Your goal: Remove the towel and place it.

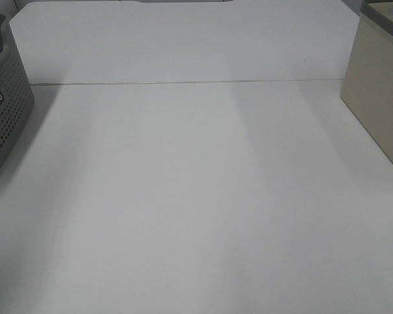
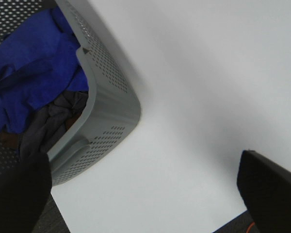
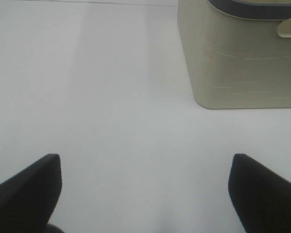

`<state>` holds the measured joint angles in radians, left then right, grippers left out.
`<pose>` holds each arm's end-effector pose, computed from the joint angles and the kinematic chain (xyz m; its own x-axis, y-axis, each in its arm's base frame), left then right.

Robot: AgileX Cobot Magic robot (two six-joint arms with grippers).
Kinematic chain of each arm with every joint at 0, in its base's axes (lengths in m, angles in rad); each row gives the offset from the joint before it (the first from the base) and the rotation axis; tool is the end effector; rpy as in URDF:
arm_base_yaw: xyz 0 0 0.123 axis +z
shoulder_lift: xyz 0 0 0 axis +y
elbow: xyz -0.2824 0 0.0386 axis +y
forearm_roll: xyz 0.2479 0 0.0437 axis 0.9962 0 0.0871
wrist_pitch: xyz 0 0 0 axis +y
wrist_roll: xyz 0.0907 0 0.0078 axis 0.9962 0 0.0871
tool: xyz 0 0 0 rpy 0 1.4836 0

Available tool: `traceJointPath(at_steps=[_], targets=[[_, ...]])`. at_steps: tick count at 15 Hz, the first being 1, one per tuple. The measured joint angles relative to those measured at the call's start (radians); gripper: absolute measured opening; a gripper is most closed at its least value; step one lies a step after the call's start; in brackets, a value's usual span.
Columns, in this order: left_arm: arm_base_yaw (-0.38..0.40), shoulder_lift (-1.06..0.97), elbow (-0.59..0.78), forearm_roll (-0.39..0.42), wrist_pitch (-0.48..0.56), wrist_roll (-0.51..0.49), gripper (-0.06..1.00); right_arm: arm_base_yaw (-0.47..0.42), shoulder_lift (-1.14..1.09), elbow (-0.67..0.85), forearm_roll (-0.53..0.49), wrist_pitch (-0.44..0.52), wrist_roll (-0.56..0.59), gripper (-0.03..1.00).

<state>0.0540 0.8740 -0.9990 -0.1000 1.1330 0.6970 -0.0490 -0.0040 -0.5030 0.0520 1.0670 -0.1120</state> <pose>0.1440 -0.0005 0.3665 -0.6291 0.5731 -0.5251 0.4840 0.8174 0.3123 -0.0059 0.0044 0.2776 -0.4533 -0.0646 -0.8890 -0.0310 0.9979 -0.0566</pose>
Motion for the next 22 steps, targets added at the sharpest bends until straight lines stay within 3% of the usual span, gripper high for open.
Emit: traceJointPath(at_steps=[4,6,8,9,11,20,22], targets=[[0.0,0.308,-0.256,0.049,0.063,0.07,0.99,0.0,0.0,0.0,0.0,0.0,0.0,0.9],[0.0,0.445,-0.438,0.12,0.076,0.2,0.99,0.0,0.0,0.0,0.0,0.0,0.0,0.9],[0.0,0.574,-0.558,0.222,0.076,0.339,0.99,0.0,0.0,0.0,0.0,0.0,0.0,0.9],[0.023,0.69,-0.617,0.346,0.075,0.394,0.98,0.0,0.0,0.0,0.0,0.0,0.0,0.9],[0.045,0.766,-0.619,0.418,0.067,0.4,0.97,0.0,0.0,0.0,0.0,0.0,0.0,0.9],[0.071,1.128,-0.619,0.679,-0.202,0.38,0.96,0.0,0.0,0.0,0.0,0.0,0.0,0.9],[0.071,1.172,-0.619,0.695,-0.261,0.38,0.96,0.0,0.0,0.0,0.0,0.0,0.0,0.9]])
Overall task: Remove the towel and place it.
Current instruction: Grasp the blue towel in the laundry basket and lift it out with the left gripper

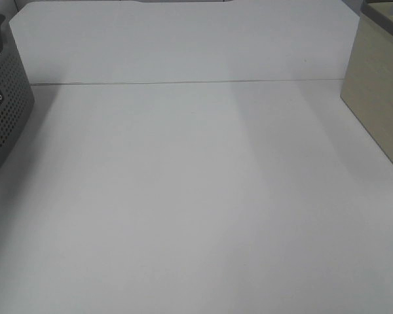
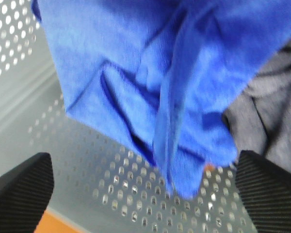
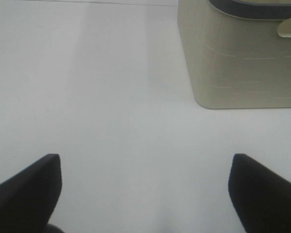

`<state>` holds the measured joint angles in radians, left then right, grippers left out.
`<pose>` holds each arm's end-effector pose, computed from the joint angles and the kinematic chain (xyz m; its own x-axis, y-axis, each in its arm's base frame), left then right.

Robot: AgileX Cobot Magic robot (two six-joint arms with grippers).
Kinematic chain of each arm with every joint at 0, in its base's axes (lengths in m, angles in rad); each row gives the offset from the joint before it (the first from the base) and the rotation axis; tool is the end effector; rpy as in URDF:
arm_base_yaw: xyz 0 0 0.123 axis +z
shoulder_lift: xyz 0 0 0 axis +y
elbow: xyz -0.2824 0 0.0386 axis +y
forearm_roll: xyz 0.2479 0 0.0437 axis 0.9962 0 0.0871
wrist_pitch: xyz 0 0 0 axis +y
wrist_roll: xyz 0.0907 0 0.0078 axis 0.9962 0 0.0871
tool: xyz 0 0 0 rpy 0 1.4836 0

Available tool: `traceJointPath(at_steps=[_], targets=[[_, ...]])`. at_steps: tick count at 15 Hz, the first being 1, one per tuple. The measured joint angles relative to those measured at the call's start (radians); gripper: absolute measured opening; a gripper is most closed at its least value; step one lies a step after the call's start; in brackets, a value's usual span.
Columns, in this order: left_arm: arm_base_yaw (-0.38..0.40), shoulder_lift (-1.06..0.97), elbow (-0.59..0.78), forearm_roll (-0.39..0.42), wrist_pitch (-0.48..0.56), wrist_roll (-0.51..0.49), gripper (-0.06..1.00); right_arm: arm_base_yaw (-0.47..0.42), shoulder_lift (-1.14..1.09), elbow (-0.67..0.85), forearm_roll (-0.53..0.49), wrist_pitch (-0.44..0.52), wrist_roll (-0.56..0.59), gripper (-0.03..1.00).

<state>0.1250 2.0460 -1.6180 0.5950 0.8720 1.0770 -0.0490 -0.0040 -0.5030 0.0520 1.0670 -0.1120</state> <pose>0.4347 0.0940 0.2193 -0.3716 0.8605 0.3485 0.8647 0.1843 0.4672 -0.0059 0.0044 0.2776 -0.4533 -0.0646 -0.8890 -0.0310 0.9979 -0.0566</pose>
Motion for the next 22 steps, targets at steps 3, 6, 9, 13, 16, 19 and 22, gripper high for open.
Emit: traceJointPath(at_steps=[3,6,9,13,16,19,22], targets=[[0.0,0.064,-0.001,0.023,-0.037,-0.002,0.96,0.0,0.0,0.0,0.0,0.0,0.0,0.9],[0.0,0.097,-0.004,0.046,-0.067,-0.002,0.84,0.0,0.0,0.0,0.001,0.0,0.0,0.9],[0.0,0.098,-0.005,0.051,-0.081,-0.01,0.55,0.0,0.0,0.0,0.001,0.0,0.0,0.9],[0.0,0.098,-0.005,0.067,-0.084,-0.124,0.21,0.0,0.0,0.0,0.001,0.0,0.0,0.9],[-0.003,0.098,-0.005,0.088,-0.053,-0.127,0.04,0.0,0.0,0.0,0.001,0.0,0.0,0.9],[-0.003,0.069,-0.005,0.106,-0.01,-0.134,0.0,0.0,0.0,0.0,0.001,0.0,0.0,0.9],[-0.003,-0.052,-0.005,0.092,-0.008,-0.175,0.0,0.0,0.0,0.0,0.001,0.0,0.0,0.9]])
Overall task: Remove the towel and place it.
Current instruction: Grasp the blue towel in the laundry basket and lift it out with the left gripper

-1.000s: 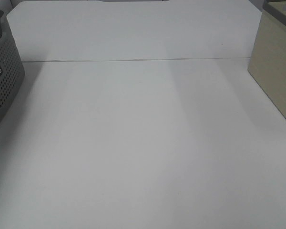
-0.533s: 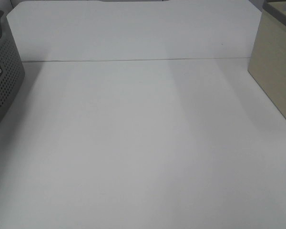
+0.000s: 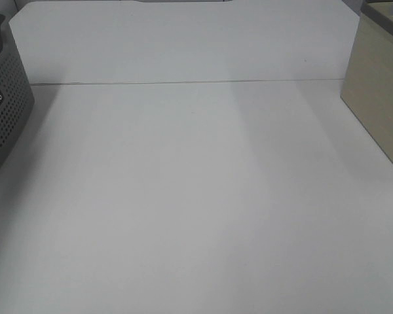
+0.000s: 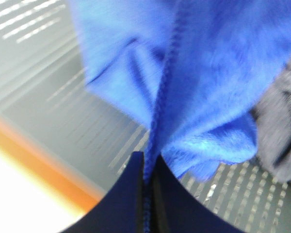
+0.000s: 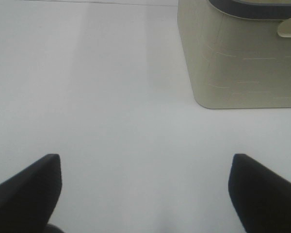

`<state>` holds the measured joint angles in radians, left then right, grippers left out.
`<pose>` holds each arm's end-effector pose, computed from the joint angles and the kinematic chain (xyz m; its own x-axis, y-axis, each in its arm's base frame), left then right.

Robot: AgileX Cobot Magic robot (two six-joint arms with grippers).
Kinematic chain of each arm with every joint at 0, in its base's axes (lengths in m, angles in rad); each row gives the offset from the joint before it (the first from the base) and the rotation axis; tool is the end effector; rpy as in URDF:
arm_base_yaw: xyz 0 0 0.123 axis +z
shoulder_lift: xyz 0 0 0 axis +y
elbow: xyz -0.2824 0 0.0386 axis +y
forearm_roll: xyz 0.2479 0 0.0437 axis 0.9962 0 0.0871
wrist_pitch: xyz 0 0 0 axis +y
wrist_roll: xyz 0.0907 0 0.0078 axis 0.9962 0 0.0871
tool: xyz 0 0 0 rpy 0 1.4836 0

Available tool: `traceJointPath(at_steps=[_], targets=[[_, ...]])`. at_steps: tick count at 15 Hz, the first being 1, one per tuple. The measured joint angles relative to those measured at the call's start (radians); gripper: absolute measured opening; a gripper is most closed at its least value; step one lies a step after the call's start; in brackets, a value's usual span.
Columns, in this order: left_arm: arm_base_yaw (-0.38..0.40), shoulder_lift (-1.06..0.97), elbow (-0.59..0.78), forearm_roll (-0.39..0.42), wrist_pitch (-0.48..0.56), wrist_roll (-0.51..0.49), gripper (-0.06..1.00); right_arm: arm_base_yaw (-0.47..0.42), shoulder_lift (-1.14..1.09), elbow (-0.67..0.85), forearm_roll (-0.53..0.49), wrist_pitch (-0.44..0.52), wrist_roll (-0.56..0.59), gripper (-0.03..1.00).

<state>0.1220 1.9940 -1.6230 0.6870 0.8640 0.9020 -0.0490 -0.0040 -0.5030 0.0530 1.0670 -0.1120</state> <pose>0.4311 0.0971 0.2475 -0.5024 0.8068 0.3109 0.7682 0.2516 0.5886 -0.0059 0.0045 0.2776 -0.4533 -0.0641 -0.8891 -0.0316 0.9979 -0.0558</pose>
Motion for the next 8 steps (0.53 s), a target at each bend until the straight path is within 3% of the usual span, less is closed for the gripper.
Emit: traceJointPath(at_steps=[3,4,8], targets=[[0.0,-0.198,0.0,-0.069,-0.006,-0.018,0.0,0.0,0.0,0.0,0.0,0.0,0.0,0.9],[0.0,-0.325,0.0,-0.139,-0.041,-0.019,0.0,0.0,0.0,0.0,0.0,0.0,0.0,0.9],[0.0,-0.49,0.0,-0.254,-0.107,-0.006,0.0,0.0,0.0,0.0,0.0,0.0,0.0,0.9]])
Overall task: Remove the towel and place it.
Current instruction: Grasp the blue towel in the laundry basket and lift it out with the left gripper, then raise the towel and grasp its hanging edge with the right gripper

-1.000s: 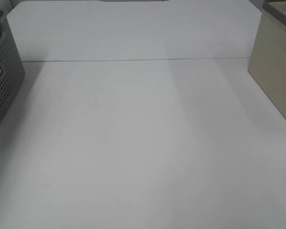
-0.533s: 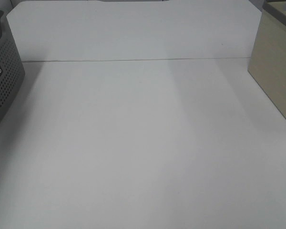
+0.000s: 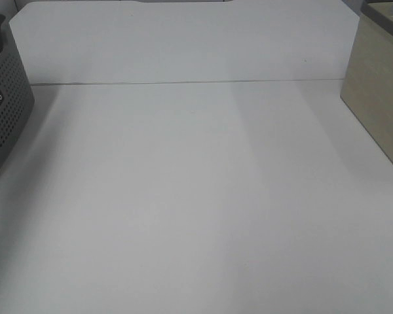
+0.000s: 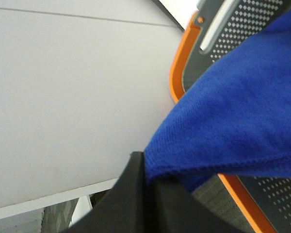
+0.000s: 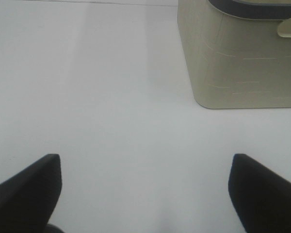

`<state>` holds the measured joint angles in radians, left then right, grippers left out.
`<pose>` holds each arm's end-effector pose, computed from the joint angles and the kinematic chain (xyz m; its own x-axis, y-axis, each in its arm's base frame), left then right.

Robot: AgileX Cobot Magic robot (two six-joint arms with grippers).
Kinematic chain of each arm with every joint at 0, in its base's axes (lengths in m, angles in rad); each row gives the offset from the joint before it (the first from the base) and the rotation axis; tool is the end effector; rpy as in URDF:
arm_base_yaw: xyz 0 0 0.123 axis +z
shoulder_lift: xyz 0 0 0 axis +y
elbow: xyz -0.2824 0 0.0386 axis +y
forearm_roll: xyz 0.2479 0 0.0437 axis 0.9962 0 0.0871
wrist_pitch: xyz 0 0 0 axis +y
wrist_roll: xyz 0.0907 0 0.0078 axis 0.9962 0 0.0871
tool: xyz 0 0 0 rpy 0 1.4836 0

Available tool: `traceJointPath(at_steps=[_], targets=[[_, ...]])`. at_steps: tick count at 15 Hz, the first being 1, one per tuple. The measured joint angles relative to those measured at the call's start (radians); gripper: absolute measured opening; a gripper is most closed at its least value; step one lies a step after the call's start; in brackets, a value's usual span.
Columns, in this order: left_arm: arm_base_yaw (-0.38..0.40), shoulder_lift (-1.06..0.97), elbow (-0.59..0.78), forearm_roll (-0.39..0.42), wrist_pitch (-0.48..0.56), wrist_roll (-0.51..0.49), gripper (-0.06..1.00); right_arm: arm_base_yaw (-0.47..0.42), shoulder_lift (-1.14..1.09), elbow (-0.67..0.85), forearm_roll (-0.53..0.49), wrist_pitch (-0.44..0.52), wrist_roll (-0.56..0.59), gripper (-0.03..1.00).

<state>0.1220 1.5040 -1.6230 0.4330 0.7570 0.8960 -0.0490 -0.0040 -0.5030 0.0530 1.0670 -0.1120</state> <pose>0.3312 0.0671 0.4381 -0.5091 0.8436 -0.1706 0.3230 0.3710 0.8707 -0.0059 0.0045 0.2776 -0.4533 -0.0641 -0.8891 -0.0316 0.9979 -0.0558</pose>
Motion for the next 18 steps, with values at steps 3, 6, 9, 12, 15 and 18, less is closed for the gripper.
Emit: traceJointPath(at_steps=[3,6,9,12,15,18], targets=[[-0.009,-0.084,0.0,-0.092,-0.056,0.006,0.0,0.0,0.0,0.0,0.0,0.0,0.0,0.9],[-0.102,-0.119,0.0,-0.133,-0.079,0.022,0.0,0.0,0.0,0.0,0.0,0.0,0.0,0.9],[-0.236,-0.133,0.0,-0.133,-0.093,0.044,0.0,0.0,0.0,0.0,0.0,0.0,0.0,0.9],[-0.373,-0.135,0.0,-0.132,-0.1,0.044,0.0,0.0,0.0,0.0,0.0,0.0,0.0,0.9],[-0.461,-0.137,0.0,-0.132,-0.1,0.044,0.0,0.0,0.0,0.0,0.0,0.0,0.0,0.9],[-0.568,-0.14,0.0,-0.132,-0.106,0.044,0.0,0.0,0.027,0.0,0.007,-0.001,0.0,0.9]])
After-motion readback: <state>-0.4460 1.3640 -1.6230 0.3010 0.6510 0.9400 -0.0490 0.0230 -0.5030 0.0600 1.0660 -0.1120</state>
